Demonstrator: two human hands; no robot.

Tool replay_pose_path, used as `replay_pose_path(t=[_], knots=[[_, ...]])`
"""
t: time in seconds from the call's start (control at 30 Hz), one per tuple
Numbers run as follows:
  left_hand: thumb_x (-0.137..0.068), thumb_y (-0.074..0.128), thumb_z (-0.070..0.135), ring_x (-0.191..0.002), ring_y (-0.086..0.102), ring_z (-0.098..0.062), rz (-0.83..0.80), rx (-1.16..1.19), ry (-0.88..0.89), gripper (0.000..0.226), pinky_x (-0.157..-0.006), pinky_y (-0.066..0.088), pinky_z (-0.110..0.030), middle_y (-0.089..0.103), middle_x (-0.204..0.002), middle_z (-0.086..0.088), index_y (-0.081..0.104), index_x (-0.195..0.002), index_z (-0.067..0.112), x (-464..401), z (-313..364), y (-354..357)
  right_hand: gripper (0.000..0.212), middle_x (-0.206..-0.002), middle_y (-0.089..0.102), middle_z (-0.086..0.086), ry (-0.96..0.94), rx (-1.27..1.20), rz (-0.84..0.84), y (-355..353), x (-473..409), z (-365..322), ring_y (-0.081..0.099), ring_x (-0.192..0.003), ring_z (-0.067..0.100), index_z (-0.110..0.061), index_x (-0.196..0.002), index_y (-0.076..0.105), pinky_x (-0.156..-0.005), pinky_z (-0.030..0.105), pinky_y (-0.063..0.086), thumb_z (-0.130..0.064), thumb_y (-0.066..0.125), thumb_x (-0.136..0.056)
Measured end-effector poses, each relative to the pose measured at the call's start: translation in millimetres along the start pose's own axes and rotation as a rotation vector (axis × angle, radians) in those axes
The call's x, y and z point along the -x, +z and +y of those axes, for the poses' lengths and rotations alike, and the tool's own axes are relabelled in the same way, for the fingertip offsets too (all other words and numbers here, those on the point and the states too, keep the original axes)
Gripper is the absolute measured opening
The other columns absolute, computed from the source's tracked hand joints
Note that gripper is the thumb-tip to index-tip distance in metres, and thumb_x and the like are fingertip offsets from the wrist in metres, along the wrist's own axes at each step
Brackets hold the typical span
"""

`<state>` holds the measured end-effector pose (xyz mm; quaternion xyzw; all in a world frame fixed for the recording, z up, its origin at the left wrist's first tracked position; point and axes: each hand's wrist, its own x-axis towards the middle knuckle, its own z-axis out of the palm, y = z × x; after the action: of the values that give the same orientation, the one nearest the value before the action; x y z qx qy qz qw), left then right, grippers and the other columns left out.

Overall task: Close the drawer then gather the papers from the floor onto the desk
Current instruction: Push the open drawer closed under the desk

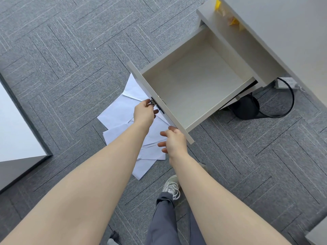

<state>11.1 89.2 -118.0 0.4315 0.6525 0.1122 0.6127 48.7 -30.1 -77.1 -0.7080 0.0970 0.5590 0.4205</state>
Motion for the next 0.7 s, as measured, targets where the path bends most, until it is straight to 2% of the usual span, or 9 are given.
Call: replay_pose_path(t=[0.23,0.43,0.57,0.7], knots=[[-0.094,0.032,0.001,-0.093,0.067,-0.018,-0.15,-0.008,0.006,0.051,-0.097,0.049,-0.038,0.059,-0.119,0.005,0.042,-0.142,0.017,2.4,21.7,24.8,0.05,-0.117,0.064,0.0,-0.015,-0.034,0.031,-19.8,-17.5,-20.8,0.059,-0.05,0.01,-0.016,-0.143,0.042,-0.047,0.023,0.04,-0.01,0.042,-0.094],[-0.09,0.03,-0.003,-0.104,0.069,-0.018,-0.16,0.039,0.0,0.058,-0.096,0.048,-0.034,0.061,-0.129,0.003,0.044,-0.14,0.02,-1.5,38.2,61.5,0.051,-0.117,0.064,-0.002,-0.015,-0.054,0.043,-44.0,-33.8,-44.8,0.058,-0.053,0.012,-0.018,-0.144,0.042,-0.041,0.019,0.037,-0.008,0.038,-0.094],[-0.089,0.03,-0.003,-0.094,0.071,-0.016,-0.096,0.061,0.004,0.058,-0.09,0.05,-0.031,0.062,-0.127,0.001,0.045,-0.14,0.019,-6.0,51.0,87.3,0.046,-0.114,0.066,-0.001,-0.021,-0.058,0.059,-60.6,-50.3,-58.2,0.056,-0.05,0.012,-0.018,-0.142,0.043,-0.047,0.024,0.037,-0.014,0.032,-0.098],[-0.089,0.031,-0.003,-0.087,0.071,-0.014,-0.067,0.062,0.018,0.056,-0.08,0.049,-0.029,0.065,-0.124,-0.001,0.047,-0.139,0.017,-11.3,62.5,110.8,0.041,-0.111,0.068,0.001,-0.045,-0.077,0.097,-76.4,-65.0,-70.3,0.053,-0.039,0.007,-0.018,-0.137,0.05,-0.045,0.024,0.035,-0.02,0.033,-0.099]])
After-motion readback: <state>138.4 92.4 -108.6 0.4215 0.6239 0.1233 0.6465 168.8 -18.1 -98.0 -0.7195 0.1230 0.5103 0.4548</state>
